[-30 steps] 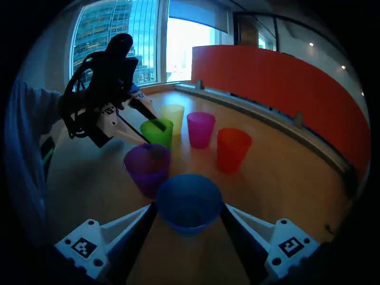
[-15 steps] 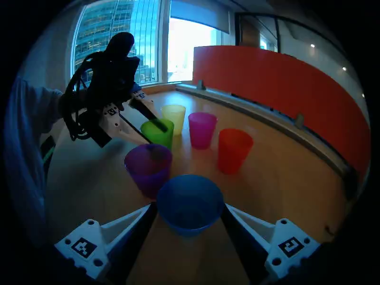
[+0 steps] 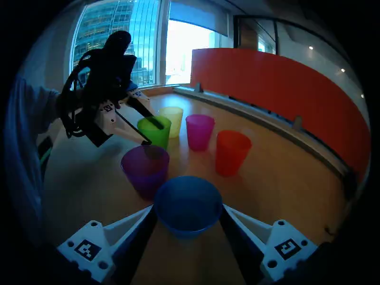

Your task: Pour water

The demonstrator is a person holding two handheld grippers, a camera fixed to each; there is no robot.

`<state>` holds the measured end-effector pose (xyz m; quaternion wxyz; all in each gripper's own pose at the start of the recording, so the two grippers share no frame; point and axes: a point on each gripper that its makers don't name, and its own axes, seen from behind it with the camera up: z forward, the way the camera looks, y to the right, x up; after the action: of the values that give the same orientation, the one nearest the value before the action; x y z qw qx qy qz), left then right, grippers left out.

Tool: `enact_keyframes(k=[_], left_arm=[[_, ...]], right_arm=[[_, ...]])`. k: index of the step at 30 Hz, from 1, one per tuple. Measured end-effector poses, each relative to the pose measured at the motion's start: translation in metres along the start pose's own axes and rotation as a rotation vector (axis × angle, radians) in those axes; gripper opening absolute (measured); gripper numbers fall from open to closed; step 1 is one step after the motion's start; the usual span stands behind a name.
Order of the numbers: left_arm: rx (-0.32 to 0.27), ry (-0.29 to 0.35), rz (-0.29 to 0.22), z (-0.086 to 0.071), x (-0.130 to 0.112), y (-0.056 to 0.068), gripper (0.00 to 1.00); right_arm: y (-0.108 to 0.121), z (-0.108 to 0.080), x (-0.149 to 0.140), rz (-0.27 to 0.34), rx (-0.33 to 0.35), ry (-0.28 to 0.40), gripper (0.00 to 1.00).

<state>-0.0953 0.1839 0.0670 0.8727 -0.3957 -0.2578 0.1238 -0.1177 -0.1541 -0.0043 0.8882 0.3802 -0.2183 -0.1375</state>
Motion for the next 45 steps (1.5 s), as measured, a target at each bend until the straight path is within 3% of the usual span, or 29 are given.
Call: enact_keyframes(k=[16, 30, 45], left_arm=[[0.034, 0.097, -0.032, -0.029, 0.027, -0.003, 0.86], [0.089, 0.256, -0.05, -0.076, 0.073, -0.011, 0.86], [0.103, 0.419, -0.059, -0.12, 0.12, -0.002, 0.86]], right_arm=[[-0.001, -0.021, 0.035, 0.018, -0.033, 0.092, 0.91], [-0.003, -0.053, 0.096, 0.018, -0.065, 0.231, 0.91], [-0.002, -0.08, 0.146, 0.005, -0.094, 0.365, 0.91]])
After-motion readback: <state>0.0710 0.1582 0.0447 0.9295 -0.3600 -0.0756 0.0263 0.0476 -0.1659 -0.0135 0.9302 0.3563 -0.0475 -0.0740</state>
